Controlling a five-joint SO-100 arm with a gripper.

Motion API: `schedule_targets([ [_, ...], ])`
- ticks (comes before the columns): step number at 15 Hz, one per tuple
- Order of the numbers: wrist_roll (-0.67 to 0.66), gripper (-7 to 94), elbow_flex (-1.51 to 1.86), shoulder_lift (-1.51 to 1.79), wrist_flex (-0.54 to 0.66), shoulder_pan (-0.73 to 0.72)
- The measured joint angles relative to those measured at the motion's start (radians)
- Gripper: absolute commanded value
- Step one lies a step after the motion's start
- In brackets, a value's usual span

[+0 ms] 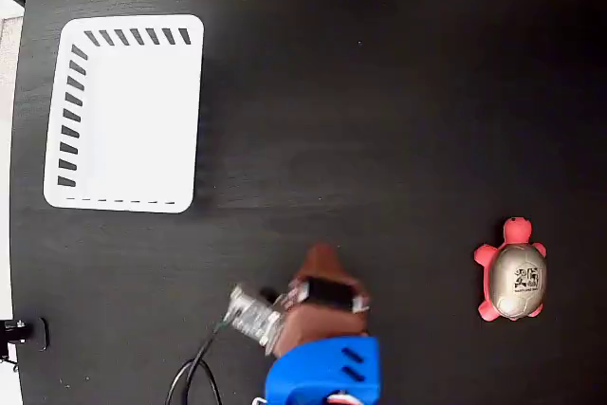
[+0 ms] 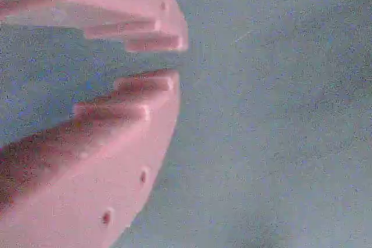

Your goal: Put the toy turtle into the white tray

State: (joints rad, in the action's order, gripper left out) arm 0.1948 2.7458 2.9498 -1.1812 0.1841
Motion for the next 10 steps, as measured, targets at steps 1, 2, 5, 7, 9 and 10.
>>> schedule_targets([
  [1, 0.014, 0, -0.083, -0.089, -0.003, 0.084],
  [2, 0.018, 0, -0.167, -0.164, -0.014, 0.152],
  [5, -0.035, 0, -0.359, -0.391, -0.046, 0.365],
  [7, -0.089, 0, -0.468, -0.528, -0.08, 0.52],
  [9, -0.133, 0, -0.545, -0.643, -0.106, 0.653],
  [10, -0.14, 0, -0.581, -0.698, -0.106, 0.719],
])
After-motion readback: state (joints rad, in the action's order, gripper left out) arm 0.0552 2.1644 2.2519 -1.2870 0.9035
